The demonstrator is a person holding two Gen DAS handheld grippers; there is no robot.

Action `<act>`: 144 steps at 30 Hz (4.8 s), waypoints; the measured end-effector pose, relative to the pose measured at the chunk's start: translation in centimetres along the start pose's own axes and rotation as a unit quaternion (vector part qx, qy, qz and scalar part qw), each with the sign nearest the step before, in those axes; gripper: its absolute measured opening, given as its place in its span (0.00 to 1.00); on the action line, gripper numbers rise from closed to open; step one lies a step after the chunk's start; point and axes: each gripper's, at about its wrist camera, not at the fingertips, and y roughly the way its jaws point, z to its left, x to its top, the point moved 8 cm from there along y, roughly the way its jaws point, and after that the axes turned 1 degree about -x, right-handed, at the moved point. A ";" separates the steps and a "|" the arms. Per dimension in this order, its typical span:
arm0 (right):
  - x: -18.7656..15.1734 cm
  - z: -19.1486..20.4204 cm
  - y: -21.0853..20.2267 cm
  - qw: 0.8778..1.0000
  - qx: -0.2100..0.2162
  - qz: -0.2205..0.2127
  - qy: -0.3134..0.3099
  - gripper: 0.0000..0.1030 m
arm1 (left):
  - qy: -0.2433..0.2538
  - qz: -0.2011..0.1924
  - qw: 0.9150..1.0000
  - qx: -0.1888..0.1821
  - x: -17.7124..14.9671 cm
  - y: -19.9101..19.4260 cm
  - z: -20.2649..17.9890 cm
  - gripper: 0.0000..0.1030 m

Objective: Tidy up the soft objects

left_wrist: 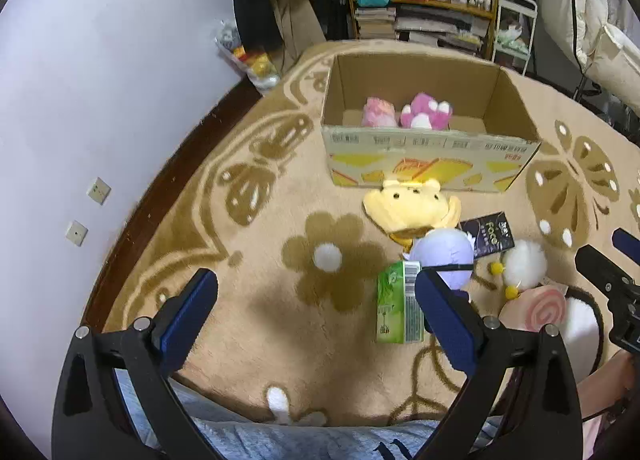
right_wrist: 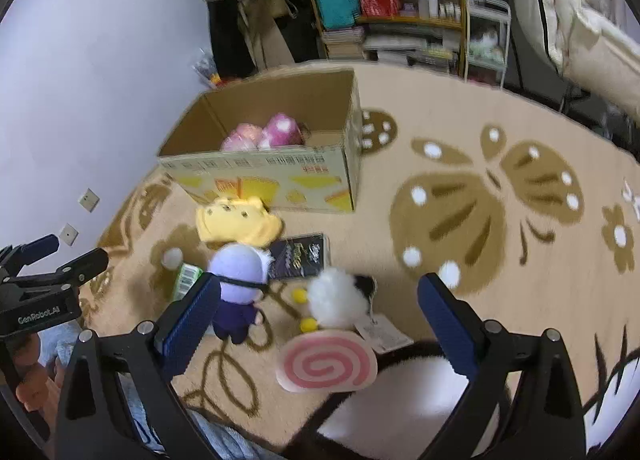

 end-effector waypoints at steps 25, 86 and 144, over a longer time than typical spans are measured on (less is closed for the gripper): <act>-3.8 -0.2 6.4 0.987 -0.011 0.162 -0.006 1.00 | 0.024 0.118 0.993 -0.013 -2.9 7.2 -2.8 0.95; -1.6 -0.5 3.2 0.998 -0.001 0.065 0.005 0.57 | 0.053 0.113 0.990 -0.064 -4.0 8.6 -6.1 0.26; -2.7 0.3 4.3 0.994 0.011 0.107 0.015 0.84 | 0.001 -0.001 0.999 -0.037 0.8 4.8 -3.1 0.26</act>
